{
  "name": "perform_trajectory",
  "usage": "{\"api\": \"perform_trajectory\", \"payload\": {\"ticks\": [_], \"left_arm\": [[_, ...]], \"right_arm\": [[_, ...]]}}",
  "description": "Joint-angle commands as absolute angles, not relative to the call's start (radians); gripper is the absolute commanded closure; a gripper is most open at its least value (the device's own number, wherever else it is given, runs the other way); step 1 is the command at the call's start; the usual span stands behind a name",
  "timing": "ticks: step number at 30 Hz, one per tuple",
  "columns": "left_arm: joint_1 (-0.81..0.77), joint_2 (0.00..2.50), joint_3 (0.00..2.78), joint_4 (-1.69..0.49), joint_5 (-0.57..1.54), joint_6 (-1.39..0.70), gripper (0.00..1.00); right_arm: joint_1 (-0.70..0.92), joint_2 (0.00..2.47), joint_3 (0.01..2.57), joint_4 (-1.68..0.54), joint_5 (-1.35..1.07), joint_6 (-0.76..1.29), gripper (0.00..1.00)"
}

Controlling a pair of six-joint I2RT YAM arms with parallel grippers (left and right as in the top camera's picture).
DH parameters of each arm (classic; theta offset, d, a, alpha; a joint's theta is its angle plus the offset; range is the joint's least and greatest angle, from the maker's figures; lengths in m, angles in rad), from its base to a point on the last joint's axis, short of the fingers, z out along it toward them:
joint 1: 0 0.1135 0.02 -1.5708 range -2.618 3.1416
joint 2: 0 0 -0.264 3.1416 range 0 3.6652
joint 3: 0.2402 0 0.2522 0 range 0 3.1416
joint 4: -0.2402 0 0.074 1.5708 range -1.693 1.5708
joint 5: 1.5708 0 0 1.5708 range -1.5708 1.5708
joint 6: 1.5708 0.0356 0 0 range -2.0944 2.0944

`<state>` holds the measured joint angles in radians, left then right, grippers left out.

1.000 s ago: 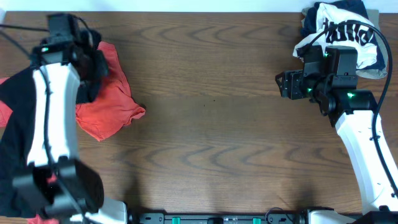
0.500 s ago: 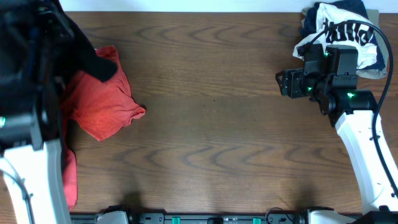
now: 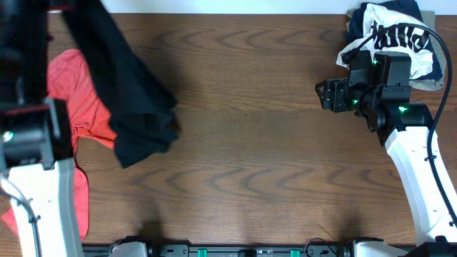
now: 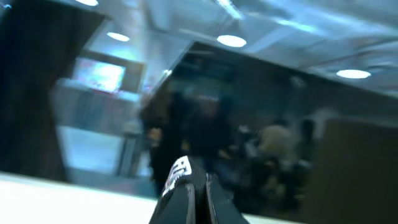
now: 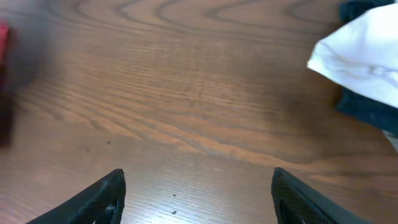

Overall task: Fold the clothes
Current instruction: 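Lift the black t-shirt high with the left gripper, then grasp the hanging black t-shirt with the right gripper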

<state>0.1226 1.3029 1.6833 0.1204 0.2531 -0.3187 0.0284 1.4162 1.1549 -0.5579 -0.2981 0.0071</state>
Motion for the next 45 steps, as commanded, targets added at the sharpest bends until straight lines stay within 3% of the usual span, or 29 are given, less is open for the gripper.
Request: {"api": "perform_trajectory", "payload": {"ticks": [1,13,19,28,39,45], "left_arm": [[0.049,1.355,1.703,0.182,0.307,-0.379,0.94],[-0.21,1.412,1.703,0.339,0.303,-0.356,0.94],[-0.257,1.412,1.703,0.159,0.303,-0.356,0.94],[-0.3,1.428,1.703,-0.19,0.302,-0.257,0.94],[-0.313,1.456,1.709,0.08,0.302,-0.263,0.94],[-0.34,1.456,1.724,0.088,0.224,-0.263,0.94]], "right_arm": [[0.047,1.412,1.169,-0.543,-0.385,0.026,0.28],[0.267,1.412,1.169,-0.377,-0.408,0.068,0.3],[0.373,1.412,1.169,-0.253,-0.394,0.085,0.3],[0.394,1.412,1.169,-0.141,-0.338,0.154,0.28],[0.465,1.421,1.169,-0.091,-0.386,0.232,0.28],[0.558,1.472,1.169,0.001,-0.377,0.233,0.29]]}}
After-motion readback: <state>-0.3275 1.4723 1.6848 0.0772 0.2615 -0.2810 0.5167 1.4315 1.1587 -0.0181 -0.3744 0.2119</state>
